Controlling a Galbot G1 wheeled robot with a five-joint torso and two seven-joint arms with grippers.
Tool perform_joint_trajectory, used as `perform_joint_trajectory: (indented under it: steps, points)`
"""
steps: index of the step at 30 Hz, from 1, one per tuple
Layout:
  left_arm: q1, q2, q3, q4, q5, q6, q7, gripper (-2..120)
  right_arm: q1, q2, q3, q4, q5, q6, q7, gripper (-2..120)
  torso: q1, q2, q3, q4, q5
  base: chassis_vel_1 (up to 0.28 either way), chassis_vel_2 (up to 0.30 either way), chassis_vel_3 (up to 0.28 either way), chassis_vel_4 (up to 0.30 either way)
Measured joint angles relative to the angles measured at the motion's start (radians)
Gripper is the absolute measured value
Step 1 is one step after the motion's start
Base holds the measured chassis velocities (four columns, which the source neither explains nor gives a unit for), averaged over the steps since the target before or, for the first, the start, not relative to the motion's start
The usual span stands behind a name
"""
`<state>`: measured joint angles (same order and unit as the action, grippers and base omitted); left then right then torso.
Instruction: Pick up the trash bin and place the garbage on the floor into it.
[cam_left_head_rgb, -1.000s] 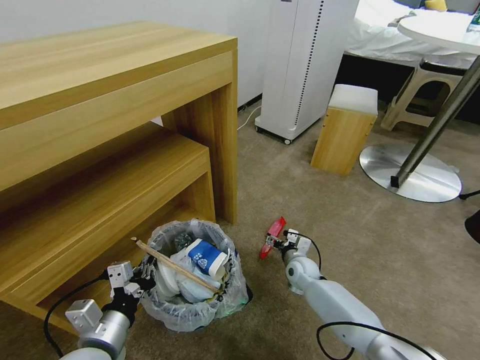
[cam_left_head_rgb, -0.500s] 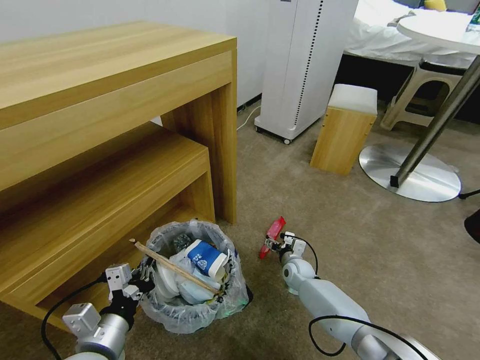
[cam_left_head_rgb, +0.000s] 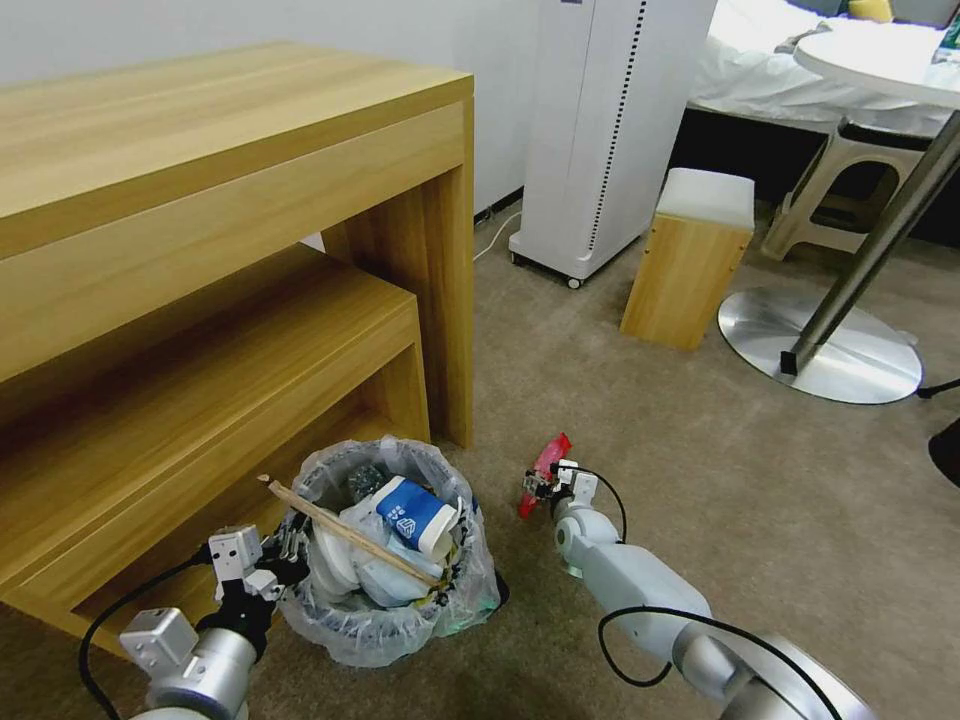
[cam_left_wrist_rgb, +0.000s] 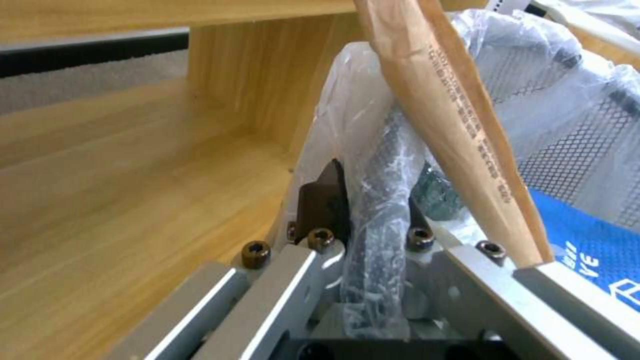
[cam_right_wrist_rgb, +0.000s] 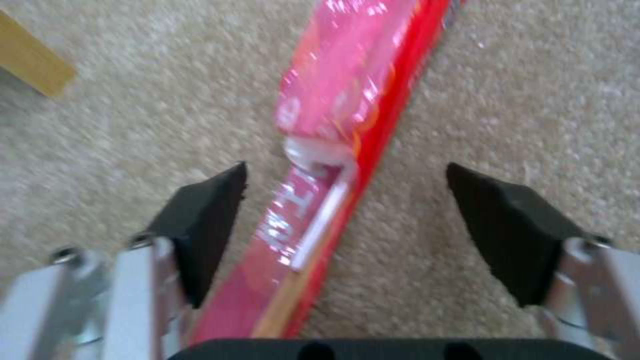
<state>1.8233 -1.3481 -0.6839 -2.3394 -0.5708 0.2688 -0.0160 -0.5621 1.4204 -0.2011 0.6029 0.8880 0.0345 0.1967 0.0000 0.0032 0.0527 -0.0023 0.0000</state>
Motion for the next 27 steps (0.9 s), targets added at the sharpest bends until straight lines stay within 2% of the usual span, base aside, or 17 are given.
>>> perform_joint_trajectory:
  steps: [2,3,5,6,7,10,11,13,14,17,18,20,27]
  points:
    - [0.014,-0.002,0.001,-0.009,0.004,-0.004,0.006,2,0.004,0.006,0.006,-0.032,-0.018,0.010,-0.023,66,0.000,0.000,0.000,-0.0001,0.0000,0.000,0.000,0.000,0.000]
    - [0.014,-0.002,0.001,-0.009,0.004,-0.004,0.006,2,0.004,0.006,0.006,-0.032,-0.018,0.010,-0.023,66,0.000,0.000,0.000,-0.0001,0.0000,0.000,0.000,0.000,0.000]
    - [0.016,-0.002,0.001,-0.011,0.004,-0.006,0.008,2,0.005,0.009,0.010,-0.044,-0.026,0.012,-0.032,58,0.000,0.000,0.000,0.0000,0.0000,0.000,0.000,0.000,0.000]
    - [0.017,-0.001,0.001,-0.012,0.004,-0.007,0.008,2,0.005,0.010,0.010,-0.052,-0.037,0.020,-0.040,51,0.000,0.000,0.000,-0.0001,-0.0001,0.000,0.000,0.000,0.000]
    - [0.017,-0.001,0.001,-0.012,0.004,-0.007,0.008,2,0.005,0.010,0.010,-0.052,-0.037,0.020,-0.040,51,0.000,0.000,0.000,-0.0001,-0.0001,0.000,0.000,0.000,0.000]
    - [0.019,-0.003,0.000,-0.012,0.004,-0.009,0.009,2,0.006,0.010,0.011,-0.058,-0.055,0.033,-0.057,37,0.000,0.000,0.000,0.0000,-0.0001,0.000,0.000,0.000,0.000]
    - [0.019,-0.003,0.000,-0.012,0.004,-0.009,0.009,2,0.006,0.010,0.011,-0.058,-0.055,0.033,-0.057,37,0.000,0.000,0.000,0.0000,-0.0001,0.000,0.000,0.000,0.000]
    - [0.020,-0.004,-0.001,-0.013,0.004,-0.013,0.012,2,0.005,0.010,0.010,-0.059,-0.064,0.039,-0.063,27,0.000,0.000,0.000,0.0000,0.0000,0.000,0.000,0.000,0.000]
    - [0.020,-0.004,-0.001,-0.013,0.004,-0.013,0.012,2,0.005,0.010,0.010,-0.059,-0.064,0.039,-0.063,27,0.000,0.000,0.000,0.0000,0.0000,0.000,0.000,0.000,0.000]
    - [0.021,-0.007,-0.002,-0.013,0.004,-0.017,0.013,2,0.001,0.005,0.007,-0.050,-0.073,0.042,-0.072,11,0.000,0.000,0.000,-0.0001,-0.0001,0.000,0.000,0.000,0.000]
    - [0.021,-0.007,-0.002,-0.013,0.004,-0.017,0.013,2,0.001,0.005,0.007,-0.050,-0.073,0.042,-0.072,11,0.000,0.000,0.000,-0.0001,-0.0001,0.000,0.000,0.000,0.000]
    - [0.020,-0.010,-0.002,-0.012,0.005,-0.019,0.014,2,-0.003,0.001,0.005,-0.047,-0.088,0.045,-0.080,1,0.000,0.000,0.000,0.0000,0.0001,0.000,0.000,0.000,0.000]
    - [0.011,-0.006,-0.007,0.000,0.002,-0.019,0.014,2,-0.036,-0.031,0.004,0.005,-0.117,0.083,-0.101,0,0.000,0.000,0.000,0.0000,0.0000,0.000,0.000,0.000,0.000]
